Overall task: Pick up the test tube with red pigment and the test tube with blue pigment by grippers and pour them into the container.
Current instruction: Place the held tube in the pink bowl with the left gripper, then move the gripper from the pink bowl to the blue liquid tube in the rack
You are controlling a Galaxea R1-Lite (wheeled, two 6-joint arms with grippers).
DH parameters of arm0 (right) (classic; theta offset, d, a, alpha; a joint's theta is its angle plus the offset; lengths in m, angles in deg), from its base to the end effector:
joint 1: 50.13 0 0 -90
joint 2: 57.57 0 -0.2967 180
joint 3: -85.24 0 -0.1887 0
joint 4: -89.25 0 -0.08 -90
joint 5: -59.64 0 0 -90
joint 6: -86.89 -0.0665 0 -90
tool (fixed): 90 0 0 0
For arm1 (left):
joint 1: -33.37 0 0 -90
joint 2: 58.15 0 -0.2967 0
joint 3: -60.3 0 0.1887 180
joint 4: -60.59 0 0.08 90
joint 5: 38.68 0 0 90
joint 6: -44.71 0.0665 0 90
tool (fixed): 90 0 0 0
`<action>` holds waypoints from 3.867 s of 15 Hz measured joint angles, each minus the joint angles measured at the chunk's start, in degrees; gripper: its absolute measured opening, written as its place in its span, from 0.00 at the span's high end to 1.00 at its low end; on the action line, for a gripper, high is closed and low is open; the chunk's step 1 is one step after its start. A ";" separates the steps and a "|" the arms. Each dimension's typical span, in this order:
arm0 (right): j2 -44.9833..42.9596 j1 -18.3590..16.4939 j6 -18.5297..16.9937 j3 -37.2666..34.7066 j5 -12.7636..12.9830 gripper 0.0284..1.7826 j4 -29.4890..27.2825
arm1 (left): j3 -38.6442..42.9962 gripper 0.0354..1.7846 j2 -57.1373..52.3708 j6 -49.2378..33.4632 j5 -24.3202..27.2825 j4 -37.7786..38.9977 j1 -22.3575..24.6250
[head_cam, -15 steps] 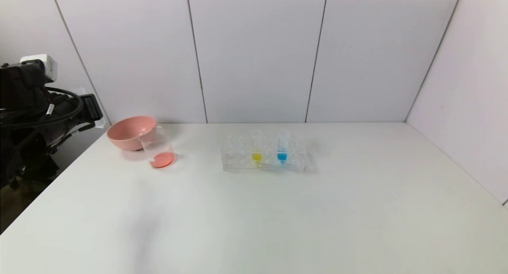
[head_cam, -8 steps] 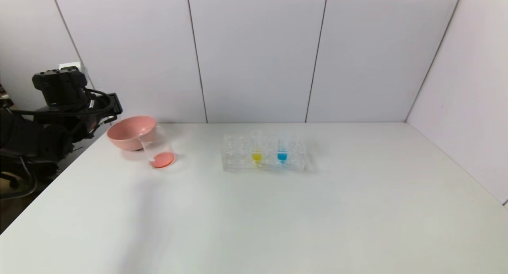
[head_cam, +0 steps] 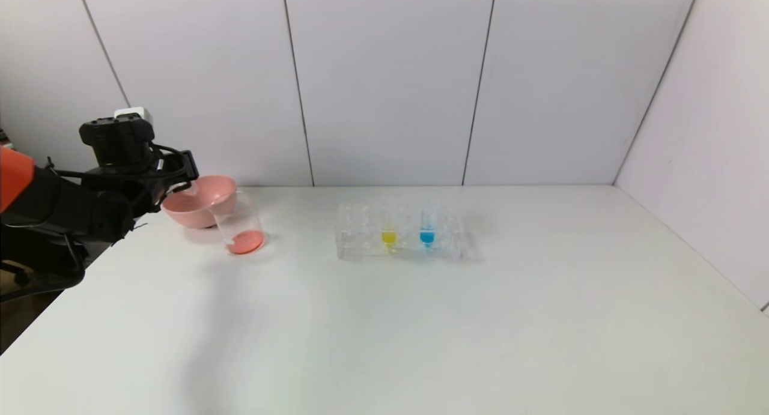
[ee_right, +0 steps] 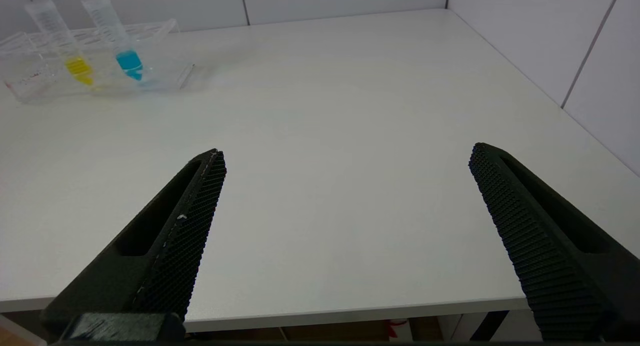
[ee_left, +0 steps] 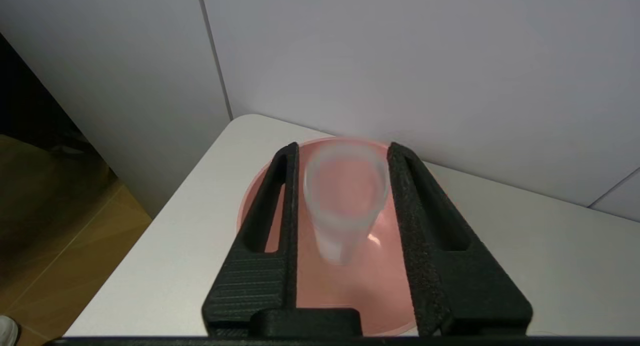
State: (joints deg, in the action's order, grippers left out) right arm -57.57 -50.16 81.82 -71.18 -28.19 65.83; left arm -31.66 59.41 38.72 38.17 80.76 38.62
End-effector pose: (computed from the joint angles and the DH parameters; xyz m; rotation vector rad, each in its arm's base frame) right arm 0.0227 -0.0025 0.0759 0.0885 -0.0045 -0.0382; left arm 0.4483 0.0564 0.1678 -0.0970 0.0781 0.3256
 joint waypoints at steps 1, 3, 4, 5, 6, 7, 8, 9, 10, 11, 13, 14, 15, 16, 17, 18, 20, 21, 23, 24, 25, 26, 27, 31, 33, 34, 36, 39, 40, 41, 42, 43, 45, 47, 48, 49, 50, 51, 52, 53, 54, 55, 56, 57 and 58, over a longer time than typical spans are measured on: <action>0.00 0.00 0.00 0.00 0.00 0.00 0.00 | 0.00 0.59 0.06 -0.01 -0.02 0.00 0.00; 0.00 0.02 0.01 0.00 0.00 0.00 0.00 | 0.10 0.40 0.11 0.05 -0.02 0.06 -0.13; 0.00 0.00 0.00 0.00 0.00 0.00 0.00 | 0.15 0.30 0.09 0.05 -0.06 0.09 -0.18; 0.00 0.00 0.00 0.00 -0.02 0.00 0.00 | 0.28 0.22 0.02 0.13 -0.09 0.20 -0.18; 0.00 -0.02 0.00 0.00 0.00 0.00 0.00 | 0.61 0.15 -0.24 0.16 -0.11 0.24 -0.24; 0.00 0.00 0.00 0.00 0.00 0.00 0.00 | 1.22 0.09 -0.91 0.07 -0.11 0.20 -0.44; 0.00 0.00 0.00 0.00 0.00 0.00 0.00 | 2.21 0.05 -1.99 -0.01 -0.11 0.06 -0.85; 0.00 0.02 0.00 0.00 0.02 0.00 -0.02 | 3.58 0.03 -3.55 -0.06 -0.02 -0.15 -1.57; 0.00 0.02 -0.02 0.00 0.00 0.00 0.00 | 5.24 0.01 -5.56 -0.11 -0.02 -0.41 -2.69; 0.00 0.02 0.00 0.00 0.00 0.00 0.00 | 6.90 0.01 -7.61 -0.09 -0.02 -0.89 -3.85; 0.00 0.00 0.00 0.00 0.02 0.00 0.00 | 10.53 0.01 -12.32 -0.09 0.02 -2.58 -6.35; 0.00 0.00 0.00 0.00 0.00 0.00 0.00 | 12.43 0.01 -14.86 -0.11 0.05 -3.72 -7.73; 0.00 0.00 0.00 0.00 0.02 0.00 0.00 | 14.40 0.01 -17.60 -0.20 0.09 -4.99 -9.44; 0.00 0.00 0.00 0.00 -0.02 0.00 0.00 | 16.46 0.01 -20.76 -0.48 0.13 -6.84 -11.79; 0.00 0.00 0.00 0.00 0.00 0.00 0.00 | 18.12 0.01 -23.82 -1.22 0.20 -9.35 -14.64; 0.00 0.00 0.00 0.00 0.02 0.00 0.00 | 19.38 0.01 -26.78 -2.46 0.20 -12.70 -18.02; 0.00 0.02 0.00 0.00 0.02 0.00 0.00 | 20.58 0.01 -31.78 -7.19 0.17 -21.22 -25.34; 0.00 0.00 0.00 0.00 0.00 0.00 0.00 | 20.76 0.01 -33.44 -9.85 0.11 -24.76 -28.71; 0.00 0.00 0.00 0.00 0.00 0.00 0.00 | 20.87 0.01 -35.19 -14.37 -0.48 -28.28 -35.21; 0.00 0.00 0.00 0.00 0.00 0.00 0.00 | 20.60 0.01 -35.12 -16.32 -1.51 -28.50 -38.52; 0.00 0.02 0.00 0.00 0.00 0.00 0.00 | 19.83 0.01 -34.37 -18.16 -3.69 -28.53 -41.78; 0.00 0.02 0.00 0.00 0.00 0.00 0.00 | 18.79 0.01 -33.13 -19.58 -6.45 -28.53 -44.50; 0.00 0.02 0.00 0.00 0.00 0.00 0.00 | 17.21 0.01 -31.37 -20.85 -9.70 -28.55 -47.34; 0.00 0.00 0.00 0.00 0.00 0.00 0.00 | 5.83 0.01 -20.83 -22.81 -21.89 -30.03 -57.17; 0.00 0.00 0.00 0.00 -0.02 0.00 0.00 | -0.99 0.01 -15.46 -23.08 -25.69 -32.67 -60.29; 0.00 0.00 0.00 0.00 0.00 0.00 0.00 | -4.27 0.01 -12.76 -23.14 -27.28 -34.12 -61.65; 0.00 -0.02 0.00 0.00 0.00 0.00 0.00 | -10.19 0.01 -7.11 -23.49 -30.57 -36.28 -63.66; 0.00 0.00 0.00 0.00 0.00 0.00 0.00 | -16.06 0.01 0.48 -24.02 -34.34 -37.05 -64.98; 0.00 0.02 0.00 0.00 -0.02 0.00 0.00 | -17.55 0.01 2.60 -24.10 -35.32 -37.07 -65.39; 0.00 0.02 0.00 0.00 0.00 0.00 0.00 | -18.85 0.01 4.24 -24.08 -36.11 -37.00 -65.80; 0.00 0.00 0.00 0.00 0.02 0.00 0.00 | -19.98 0.01 5.51 -24.02 -36.39 -36.94 -66.11; 0.00 0.00 0.00 0.00 0.02 0.00 0.00 | -20.99 0.01 6.67 -23.87 -36.46 -36.91 -66.30; 0.00 0.00 0.00 0.00 0.00 0.00 0.00 | -22.85 0.01 8.66 -23.58 -36.66 -37.07 -66.44; 0.00 0.00 0.00 0.00 -0.02 0.00 -0.02 | -25.10 0.01 10.69 -23.30 -36.80 -37.30 -66.19; 0.00 0.00 0.00 0.00 0.02 0.00 0.00 | -26.40 0.01 11.67 -22.86 -36.80 -37.51 -65.65; 0.00 0.02 0.00 0.00 -0.02 0.00 0.00 | -27.72 0.01 12.68 -22.17 -36.83 -37.49 -64.79; 0.00 0.00 0.00 0.00 0.00 0.00 0.00 | -28.99 0.01 13.62 -21.39 -36.85 -37.33 -63.99; 0.00 0.00 0.00 0.00 0.00 0.00 0.00 | -30.32 0.01 14.59 -20.48 -36.80 -37.22 -63.16; 0.00 0.02 0.00 0.00 0.00 0.00 0.00 | -31.89 0.01 15.77 -19.44 -36.77 -37.11 -62.35; 0.00 0.00 0.00 0.00 0.00 0.00 0.00 | -33.65 0.01 17.01 -18.51 -36.74 -37.07 -61.59; 0.00 0.00 0.00 0.00 -0.02 0.00 0.00 | -35.74 0.01 18.36 -17.65 -36.61 -37.05 -60.76; 0.00 0.00 0.00 0.00 0.00 0.00 0.00 | -37.79 0.01 19.66 -16.96 -36.36 -37.05 -60.10; 0.00 0.00 0.00 0.00 0.00 0.00 0.00 | -39.85 0.01 21.04 -16.21 -36.19 -37.05 -59.53; 0.00 0.00 0.00 0.00 0.00 0.00 0.00 | -41.95 0.01 22.41 -15.45 -36.13 -37.02 -59.16; 0.00 0.02 0.00 0.00 0.00 0.00 0.00 | -43.72 0.01 23.80 -14.40 -36.05 -36.88 -58.78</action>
State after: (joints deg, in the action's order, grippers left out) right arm -57.57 -50.13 81.82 -71.18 -28.19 65.83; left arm -75.38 83.20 24.32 2.13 43.88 -20.16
